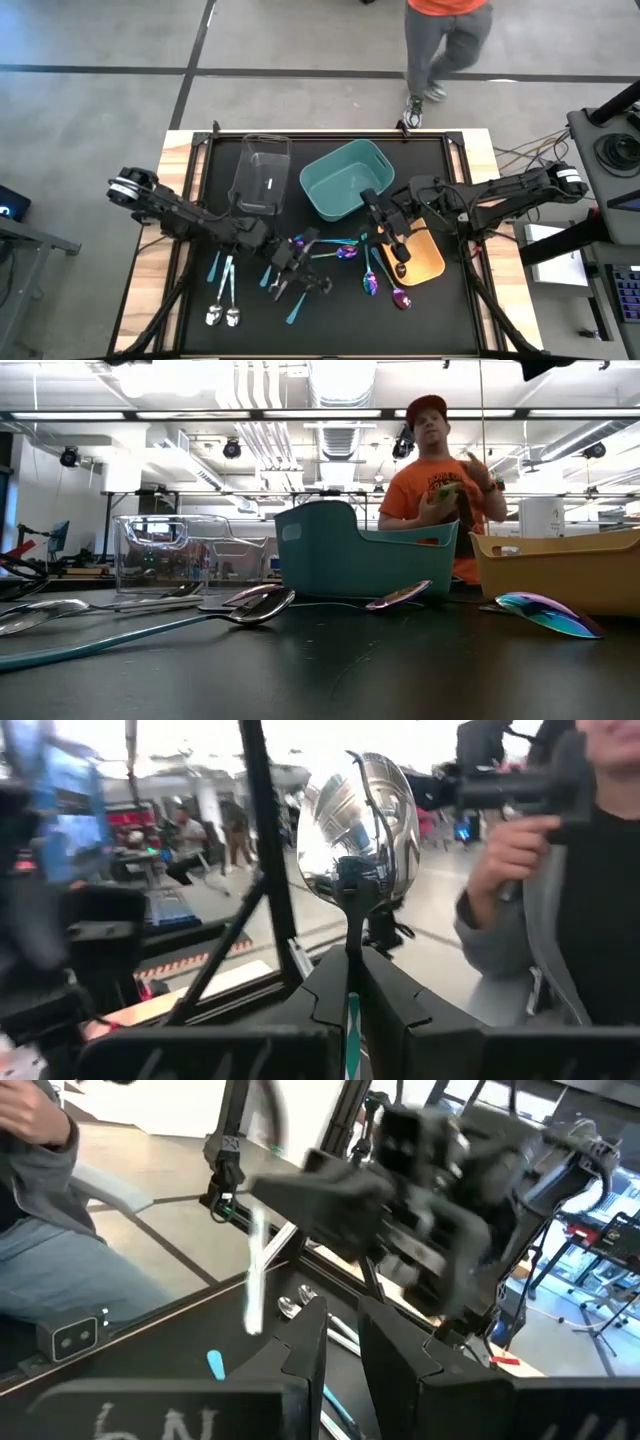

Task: Sort silverware by color (type)
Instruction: Put the patterned blue spoon into the transparent bin

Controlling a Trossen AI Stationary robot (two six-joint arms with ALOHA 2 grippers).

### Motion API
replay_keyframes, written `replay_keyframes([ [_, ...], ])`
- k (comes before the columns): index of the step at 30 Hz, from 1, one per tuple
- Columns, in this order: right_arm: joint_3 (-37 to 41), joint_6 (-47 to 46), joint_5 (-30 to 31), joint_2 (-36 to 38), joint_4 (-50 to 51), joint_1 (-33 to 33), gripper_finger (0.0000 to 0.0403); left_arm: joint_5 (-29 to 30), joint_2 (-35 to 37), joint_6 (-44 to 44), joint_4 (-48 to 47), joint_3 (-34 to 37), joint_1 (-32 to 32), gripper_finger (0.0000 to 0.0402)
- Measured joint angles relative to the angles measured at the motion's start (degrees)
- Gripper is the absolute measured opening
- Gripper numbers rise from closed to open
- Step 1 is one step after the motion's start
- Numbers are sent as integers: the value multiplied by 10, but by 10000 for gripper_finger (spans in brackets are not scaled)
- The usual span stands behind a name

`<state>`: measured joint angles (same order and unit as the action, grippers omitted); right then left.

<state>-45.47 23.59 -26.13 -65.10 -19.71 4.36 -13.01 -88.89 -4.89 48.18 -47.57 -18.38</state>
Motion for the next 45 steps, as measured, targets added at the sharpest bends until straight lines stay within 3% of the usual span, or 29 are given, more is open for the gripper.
replay_keyframes([
  [5, -2, -15, -40, -9, -13, 0, 54, 33, 4, 64, 94, 75, 30, 0],
  [10, -22, -56, -39, -31, -21, 0, 63, 35, -3, 70, 142, 93, 36, 0],
  [19, -83, -75, -41, -115, -19, 0, 166, 35, -23, 65, 138, 80, 36, 0],
  [24, -111, -75, -107, -155, -17, 0, 190, 35, -51, 71, 138, 73, 36, 0],
  [27, -126, -70, -146, -169, -18, 0, 194, 35, -64, 72, 138, 71, 36, 0],
  [39, -150, -55, -150, -203, -21, 0, 192, 49, -85, 85, 144, 70, 47, 0],
  [45, -150, -35, -174, -207, -21, 0, 156, 49, -90, 85, 158, 70, 47, 0],
])
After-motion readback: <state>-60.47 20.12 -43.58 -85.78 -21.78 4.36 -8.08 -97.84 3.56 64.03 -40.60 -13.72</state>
